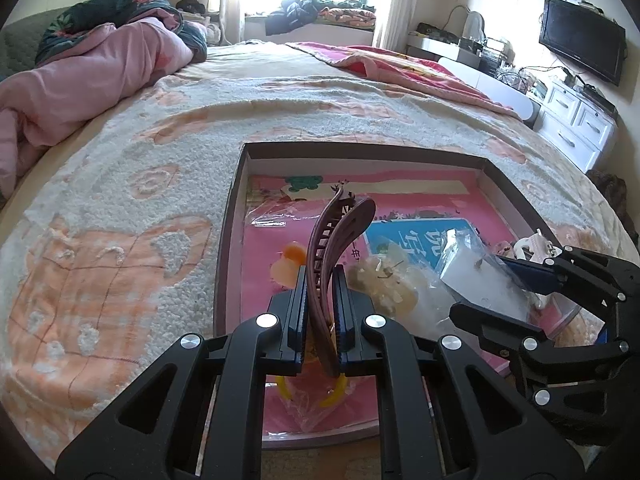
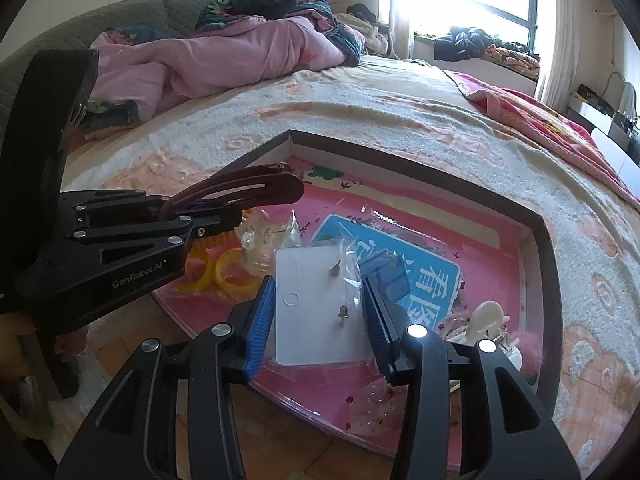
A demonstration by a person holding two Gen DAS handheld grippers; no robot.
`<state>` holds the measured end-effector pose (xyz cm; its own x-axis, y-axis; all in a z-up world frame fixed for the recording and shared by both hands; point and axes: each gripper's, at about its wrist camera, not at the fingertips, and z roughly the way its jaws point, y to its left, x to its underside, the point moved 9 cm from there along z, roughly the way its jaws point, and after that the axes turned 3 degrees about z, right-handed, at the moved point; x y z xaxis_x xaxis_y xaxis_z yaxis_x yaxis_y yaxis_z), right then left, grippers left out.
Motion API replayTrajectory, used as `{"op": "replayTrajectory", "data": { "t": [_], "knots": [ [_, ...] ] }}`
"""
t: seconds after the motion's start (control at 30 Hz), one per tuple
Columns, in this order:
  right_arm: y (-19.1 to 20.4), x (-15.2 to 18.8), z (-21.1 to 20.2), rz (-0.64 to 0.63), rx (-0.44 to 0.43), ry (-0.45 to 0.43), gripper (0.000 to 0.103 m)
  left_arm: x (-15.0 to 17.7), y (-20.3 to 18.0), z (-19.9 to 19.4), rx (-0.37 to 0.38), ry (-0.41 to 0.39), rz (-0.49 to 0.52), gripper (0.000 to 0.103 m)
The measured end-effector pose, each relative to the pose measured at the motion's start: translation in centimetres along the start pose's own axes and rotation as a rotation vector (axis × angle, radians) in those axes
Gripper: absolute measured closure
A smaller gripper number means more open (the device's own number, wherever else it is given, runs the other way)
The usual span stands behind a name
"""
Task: Organize jewelry
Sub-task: 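Drop the earring card into the tray with the right tool while the left releases the brown clip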
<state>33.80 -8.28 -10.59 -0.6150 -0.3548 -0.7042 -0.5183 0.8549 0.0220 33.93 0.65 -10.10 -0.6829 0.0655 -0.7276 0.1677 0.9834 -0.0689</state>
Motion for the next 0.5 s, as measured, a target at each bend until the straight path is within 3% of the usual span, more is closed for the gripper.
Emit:
{"op": "replayTrajectory", "data": {
  "t": [0.3,0.5],
  "knots": [
    [-0.7,0.7,-1.2,0.025,-0.001,-0.012,0.046,0.3,0.0,0.0,0.007,0.009,-0.009,0.097],
    [-1.4,0.9,-2.7,0.053,0.001,-0.038,0.040,0.5,-0.3,-0.4,0.005,0.009,-0.005,0.086]
  ]
}}
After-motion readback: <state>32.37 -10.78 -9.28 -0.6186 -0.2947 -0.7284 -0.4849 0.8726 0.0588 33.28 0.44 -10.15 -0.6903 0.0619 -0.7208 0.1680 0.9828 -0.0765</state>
